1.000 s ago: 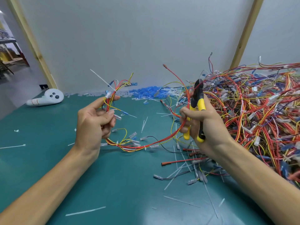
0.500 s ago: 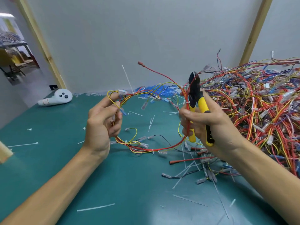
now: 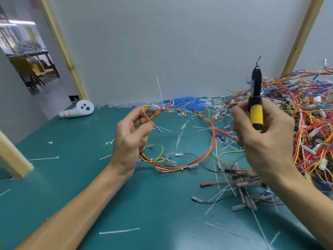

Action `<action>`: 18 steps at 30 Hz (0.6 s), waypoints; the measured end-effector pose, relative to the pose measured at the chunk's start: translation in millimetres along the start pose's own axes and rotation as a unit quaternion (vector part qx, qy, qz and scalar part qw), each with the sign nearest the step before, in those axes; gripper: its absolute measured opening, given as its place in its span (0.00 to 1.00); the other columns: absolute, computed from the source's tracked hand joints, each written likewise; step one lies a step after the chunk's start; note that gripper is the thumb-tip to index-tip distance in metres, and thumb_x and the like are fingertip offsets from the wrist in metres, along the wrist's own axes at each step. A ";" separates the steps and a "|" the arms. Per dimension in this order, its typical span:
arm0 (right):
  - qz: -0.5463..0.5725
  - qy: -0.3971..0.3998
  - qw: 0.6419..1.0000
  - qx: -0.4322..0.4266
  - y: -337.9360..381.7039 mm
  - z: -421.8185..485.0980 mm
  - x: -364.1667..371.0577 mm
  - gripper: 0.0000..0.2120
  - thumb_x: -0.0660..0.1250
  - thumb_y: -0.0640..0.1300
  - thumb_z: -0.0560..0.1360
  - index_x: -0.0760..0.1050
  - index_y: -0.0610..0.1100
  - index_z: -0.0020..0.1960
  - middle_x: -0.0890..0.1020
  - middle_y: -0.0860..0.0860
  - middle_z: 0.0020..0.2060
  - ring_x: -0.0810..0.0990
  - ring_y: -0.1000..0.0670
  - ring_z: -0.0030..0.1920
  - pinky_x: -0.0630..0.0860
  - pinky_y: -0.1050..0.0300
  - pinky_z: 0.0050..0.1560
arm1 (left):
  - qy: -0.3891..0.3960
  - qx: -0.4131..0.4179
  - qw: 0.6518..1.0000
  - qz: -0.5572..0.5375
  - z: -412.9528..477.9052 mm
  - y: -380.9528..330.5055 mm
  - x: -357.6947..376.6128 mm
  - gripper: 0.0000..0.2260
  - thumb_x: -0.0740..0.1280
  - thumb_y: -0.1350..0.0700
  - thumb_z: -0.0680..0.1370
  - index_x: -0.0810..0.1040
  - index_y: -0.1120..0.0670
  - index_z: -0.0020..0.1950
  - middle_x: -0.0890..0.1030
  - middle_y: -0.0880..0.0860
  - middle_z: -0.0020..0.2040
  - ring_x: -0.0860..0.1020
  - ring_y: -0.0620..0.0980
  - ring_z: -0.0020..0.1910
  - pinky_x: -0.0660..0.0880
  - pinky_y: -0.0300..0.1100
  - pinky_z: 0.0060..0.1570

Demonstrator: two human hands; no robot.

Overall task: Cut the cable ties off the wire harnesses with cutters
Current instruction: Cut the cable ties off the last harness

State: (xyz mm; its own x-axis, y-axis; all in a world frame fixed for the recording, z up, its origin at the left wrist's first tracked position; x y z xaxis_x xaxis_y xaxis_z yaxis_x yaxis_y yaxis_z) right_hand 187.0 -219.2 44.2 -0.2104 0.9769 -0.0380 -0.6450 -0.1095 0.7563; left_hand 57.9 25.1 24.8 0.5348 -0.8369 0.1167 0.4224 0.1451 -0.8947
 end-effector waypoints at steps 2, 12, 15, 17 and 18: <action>0.044 0.028 0.999 0.002 4.1 -2.8 4.6 0.05 0.72 0.46 0.81 0.80 0.44 0.51 0.81 0.48 0.34 0.78 0.50 0.30 0.76 0.54 0.33 | 0.031 -0.006 0.999 0.013 -0.9 1.8 1.7 0.19 0.67 0.58 0.69 0.82 0.49 0.59 0.69 0.48 0.38 0.53 0.45 0.26 0.51 0.36 0.25; -0.199 0.242 0.949 -0.045 1.6 -25.7 34.8 0.19 0.77 0.61 0.72 0.77 0.46 0.39 0.73 0.49 0.30 0.70 0.48 0.33 0.68 0.50 0.37 | 0.021 0.085 0.988 0.128 -0.4 -2.4 14.3 0.06 0.73 0.55 0.78 0.80 0.56 0.50 0.83 0.43 0.44 0.80 0.41 0.46 0.73 0.32 0.51; -0.163 0.243 0.954 -0.057 3.9 -27.7 36.4 0.15 0.80 0.56 0.72 0.81 0.46 0.40 0.76 0.49 0.30 0.72 0.47 0.33 0.70 0.49 0.35 | 0.024 0.079 0.987 0.138 -1.6 -1.0 13.3 0.03 0.73 0.57 0.79 0.82 0.56 0.49 0.84 0.45 0.45 0.80 0.41 0.46 0.74 0.32 0.51; -0.110 0.238 0.965 -0.026 2.2 -27.6 35.0 0.14 0.79 0.55 0.73 0.82 0.46 0.40 0.76 0.47 0.29 0.72 0.43 0.32 0.70 0.48 0.31 | 0.021 0.075 0.987 0.140 -3.3 -1.5 12.6 0.03 0.73 0.57 0.79 0.82 0.55 0.48 0.84 0.47 0.45 0.81 0.42 0.46 0.75 0.32 0.50; -0.111 0.233 0.966 -0.029 3.6 -26.9 34.3 0.15 0.79 0.56 0.73 0.82 0.45 0.41 0.76 0.46 0.29 0.73 0.43 0.32 0.71 0.47 0.31 | 0.021 0.075 0.986 0.146 -4.0 -2.3 12.6 0.03 0.73 0.56 0.79 0.83 0.55 0.48 0.84 0.48 0.45 0.81 0.43 0.46 0.75 0.33 0.50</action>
State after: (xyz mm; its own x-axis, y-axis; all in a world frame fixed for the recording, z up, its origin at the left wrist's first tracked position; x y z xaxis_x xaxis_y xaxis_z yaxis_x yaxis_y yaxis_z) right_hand 157.7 -191.1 28.0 -0.3613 0.7905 -0.4945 -0.7488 0.0700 0.6591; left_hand 60.8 12.1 26.6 0.6203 -0.7685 -0.1570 0.3606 0.4572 -0.8130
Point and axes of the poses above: each hand's wrist, its own z-axis towards the middle knuckle, its own x-axis out of the palm, y = z × x, the point moved 5 cm from there along z, towards the middle knuckle
